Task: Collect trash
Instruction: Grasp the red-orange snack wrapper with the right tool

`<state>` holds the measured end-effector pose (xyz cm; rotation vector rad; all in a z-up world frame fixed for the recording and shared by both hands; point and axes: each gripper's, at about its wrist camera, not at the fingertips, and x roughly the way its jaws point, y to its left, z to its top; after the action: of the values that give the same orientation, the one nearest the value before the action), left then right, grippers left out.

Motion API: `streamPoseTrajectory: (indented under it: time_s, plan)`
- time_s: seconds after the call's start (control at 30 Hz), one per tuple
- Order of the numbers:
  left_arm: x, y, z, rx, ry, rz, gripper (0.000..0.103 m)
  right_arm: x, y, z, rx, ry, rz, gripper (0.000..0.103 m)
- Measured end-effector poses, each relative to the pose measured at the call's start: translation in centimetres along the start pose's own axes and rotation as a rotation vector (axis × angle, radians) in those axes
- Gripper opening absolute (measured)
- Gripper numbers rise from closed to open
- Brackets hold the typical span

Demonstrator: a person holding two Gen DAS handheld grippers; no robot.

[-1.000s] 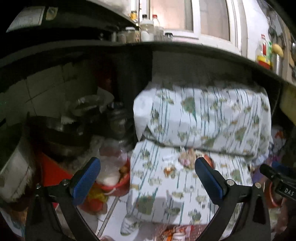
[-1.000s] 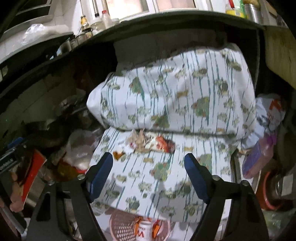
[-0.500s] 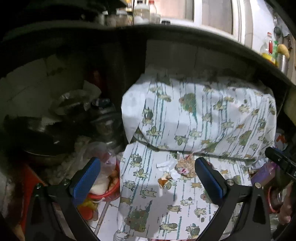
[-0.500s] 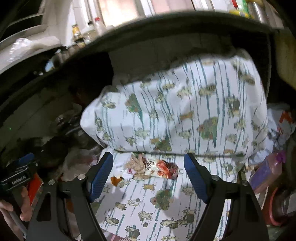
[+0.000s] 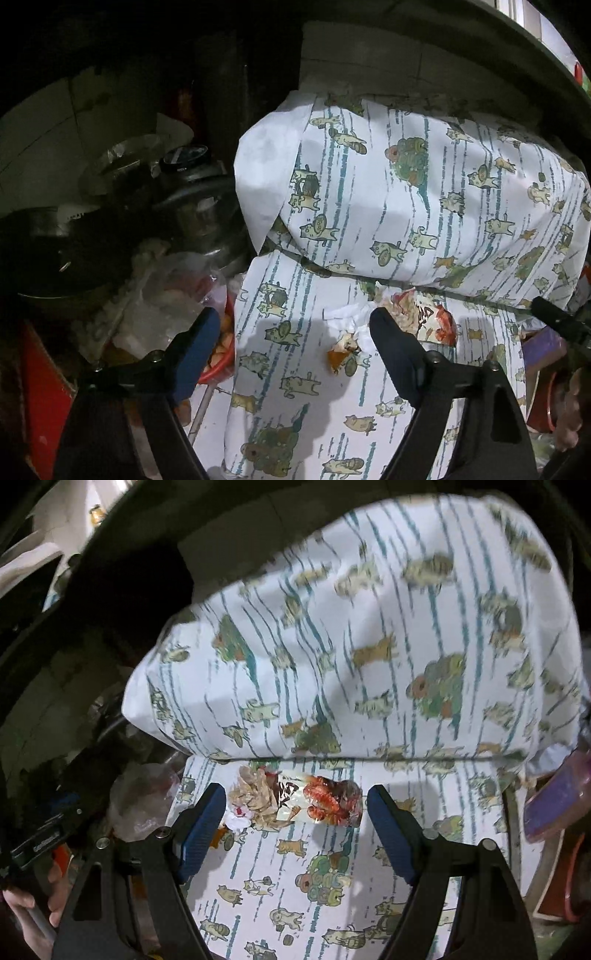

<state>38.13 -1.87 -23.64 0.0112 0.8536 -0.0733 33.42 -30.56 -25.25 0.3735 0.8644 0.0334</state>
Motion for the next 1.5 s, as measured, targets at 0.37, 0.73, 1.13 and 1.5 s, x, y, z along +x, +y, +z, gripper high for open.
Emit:
streamPoseTrajectory:
  time_s: [0.37,0.73,1.13,1.5]
  plan:
    - [5.7,0.3,-0.1,-0.073,0.130,0.010,0.085,9.4,-3.2,-1.2,0.208,0.255,-0.026,0.078]
    - [5.7,-1.1,-0.3,0.036,0.098,0.099,0.085,14.0,-5.6,-3.6,0.455,0.335,-0.031,0.078]
    - [5.0,-1.6,-0.5,0.099,0.083,0.106,0.085,16.9,-4.0,-1.3,0.260,0.276,0.028,0.086]
    - [5.2,-0.6,-0.5,0.073,0.103,0.098,0.085,18.7,-5.0,-2.7,0.302,0.384,0.042,0.082]
